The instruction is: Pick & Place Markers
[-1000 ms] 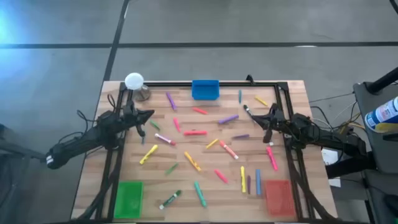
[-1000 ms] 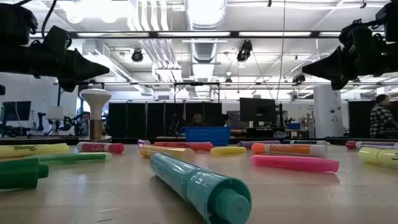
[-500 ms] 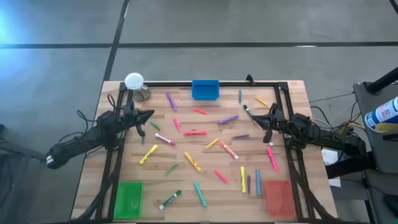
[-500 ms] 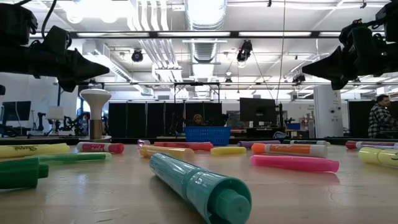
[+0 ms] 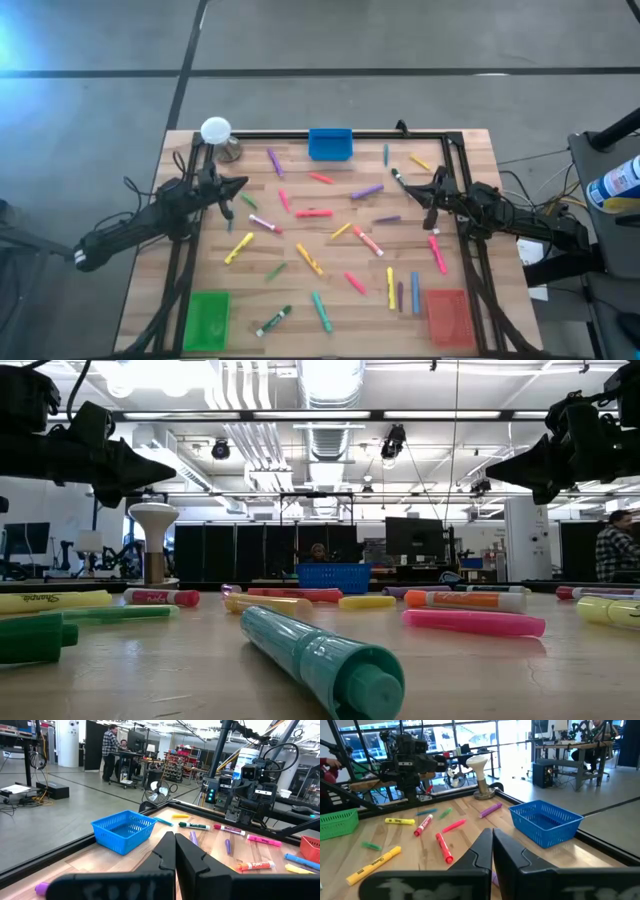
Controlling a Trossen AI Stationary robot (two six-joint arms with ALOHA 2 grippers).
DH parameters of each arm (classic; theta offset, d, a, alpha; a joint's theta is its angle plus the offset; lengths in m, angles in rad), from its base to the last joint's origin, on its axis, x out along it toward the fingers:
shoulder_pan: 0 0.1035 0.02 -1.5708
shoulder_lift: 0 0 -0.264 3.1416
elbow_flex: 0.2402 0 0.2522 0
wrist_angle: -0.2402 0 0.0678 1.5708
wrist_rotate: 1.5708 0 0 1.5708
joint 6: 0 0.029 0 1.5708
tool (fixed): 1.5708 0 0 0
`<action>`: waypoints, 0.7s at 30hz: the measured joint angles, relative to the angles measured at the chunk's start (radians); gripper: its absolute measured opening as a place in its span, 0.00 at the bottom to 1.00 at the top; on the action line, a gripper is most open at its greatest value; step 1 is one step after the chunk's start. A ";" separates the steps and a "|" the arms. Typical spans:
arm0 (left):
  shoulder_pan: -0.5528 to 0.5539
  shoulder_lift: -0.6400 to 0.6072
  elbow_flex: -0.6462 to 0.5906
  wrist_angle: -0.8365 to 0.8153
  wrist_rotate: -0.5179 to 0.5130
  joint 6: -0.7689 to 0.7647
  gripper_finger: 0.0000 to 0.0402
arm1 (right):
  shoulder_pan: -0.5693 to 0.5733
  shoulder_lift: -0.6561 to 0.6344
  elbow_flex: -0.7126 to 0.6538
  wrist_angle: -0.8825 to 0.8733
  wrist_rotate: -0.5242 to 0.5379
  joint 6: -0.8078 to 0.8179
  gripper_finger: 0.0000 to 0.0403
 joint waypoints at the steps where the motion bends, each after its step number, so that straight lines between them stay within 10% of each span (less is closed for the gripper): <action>1: 0.000 0.000 0.000 0.000 0.000 0.000 0.00 | 0.000 0.000 0.000 0.000 0.000 0.000 0.02; 21: 0.000 0.000 0.000 0.000 0.000 0.000 0.00 | -0.001 0.000 0.000 0.070 0.000 -0.007 0.02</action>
